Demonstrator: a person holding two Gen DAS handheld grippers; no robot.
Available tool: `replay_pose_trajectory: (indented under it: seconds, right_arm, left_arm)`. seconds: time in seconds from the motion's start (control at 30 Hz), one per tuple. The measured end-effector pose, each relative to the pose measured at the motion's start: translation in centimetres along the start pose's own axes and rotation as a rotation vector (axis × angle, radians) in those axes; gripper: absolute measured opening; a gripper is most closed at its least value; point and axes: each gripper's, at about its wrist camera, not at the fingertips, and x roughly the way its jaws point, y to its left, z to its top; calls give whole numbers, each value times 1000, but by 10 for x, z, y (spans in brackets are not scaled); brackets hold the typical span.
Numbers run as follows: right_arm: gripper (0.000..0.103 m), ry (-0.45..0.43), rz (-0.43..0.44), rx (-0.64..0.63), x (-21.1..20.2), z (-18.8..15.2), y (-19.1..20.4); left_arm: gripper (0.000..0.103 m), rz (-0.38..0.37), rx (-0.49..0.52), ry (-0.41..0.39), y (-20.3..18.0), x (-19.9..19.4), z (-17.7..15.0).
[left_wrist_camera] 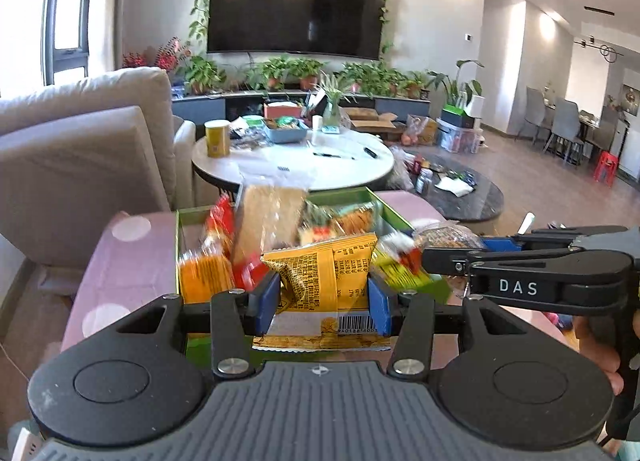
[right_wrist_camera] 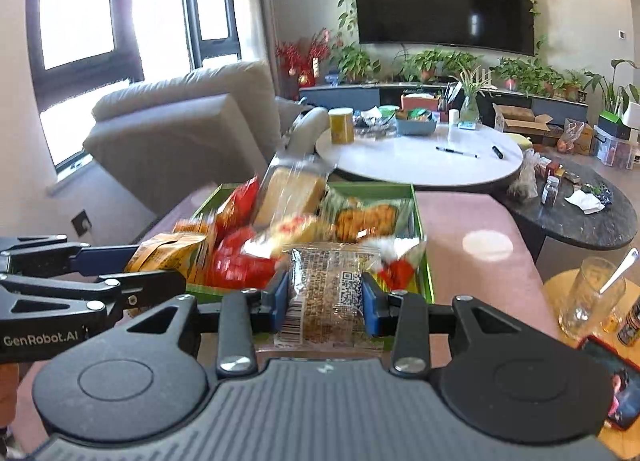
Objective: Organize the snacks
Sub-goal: 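Lower the yellow bag and nut bar pack into the green box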
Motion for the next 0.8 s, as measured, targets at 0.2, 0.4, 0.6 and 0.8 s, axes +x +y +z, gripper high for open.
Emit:
replay_pose_trajectory:
  seconds: [0.2, 0.4, 0.6, 0.8]
  right_arm:
    - [86, 5, 2, 44, 19, 12, -10]
    - [86, 2, 9, 74, 31, 18, -15]
    - [86, 0, 17, 89, 43, 25, -19]
    - [86, 18, 28, 106, 58, 27, -23]
  left_arm:
    - [44, 10, 4, -11, 7, 17, 13]
    - [44, 24, 7, -12, 8, 37, 26]
    - [44, 27, 2, -1, 13, 57, 35]
    - [44, 32, -10, 33, 17, 80, 35]
